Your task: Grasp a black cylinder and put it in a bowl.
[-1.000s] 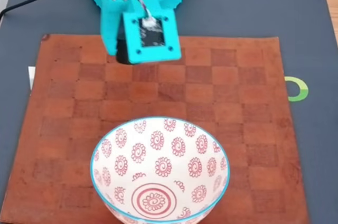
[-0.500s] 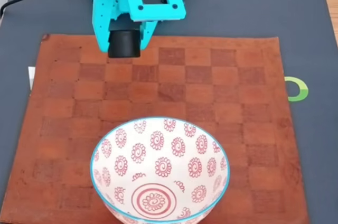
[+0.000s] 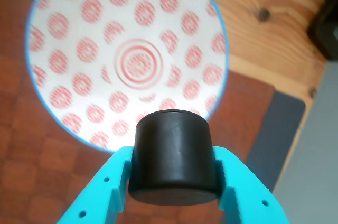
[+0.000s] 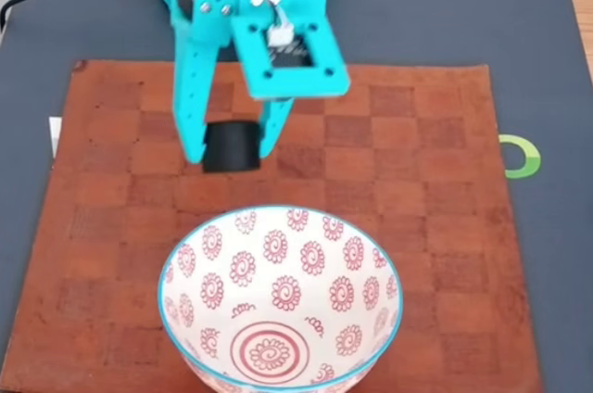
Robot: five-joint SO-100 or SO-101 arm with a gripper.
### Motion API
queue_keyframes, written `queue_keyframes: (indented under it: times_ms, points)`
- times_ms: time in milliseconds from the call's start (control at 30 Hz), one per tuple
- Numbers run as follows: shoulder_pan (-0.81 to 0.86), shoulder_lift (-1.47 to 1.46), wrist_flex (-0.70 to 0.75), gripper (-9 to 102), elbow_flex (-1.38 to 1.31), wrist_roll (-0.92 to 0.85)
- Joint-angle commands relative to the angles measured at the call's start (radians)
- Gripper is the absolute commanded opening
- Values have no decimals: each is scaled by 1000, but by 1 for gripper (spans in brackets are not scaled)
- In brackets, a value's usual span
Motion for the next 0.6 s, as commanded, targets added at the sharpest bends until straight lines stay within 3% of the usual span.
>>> queue_keyframes:
  times_ms: [0,300,467,567]
  points:
    - [-5,-48,-5,13,-117,-6]
    - [-25,-229,0,13,-272,-5]
    - [-31,-285,-11,25,-282,6]
    - [-34,-293,-8,25,-282,8]
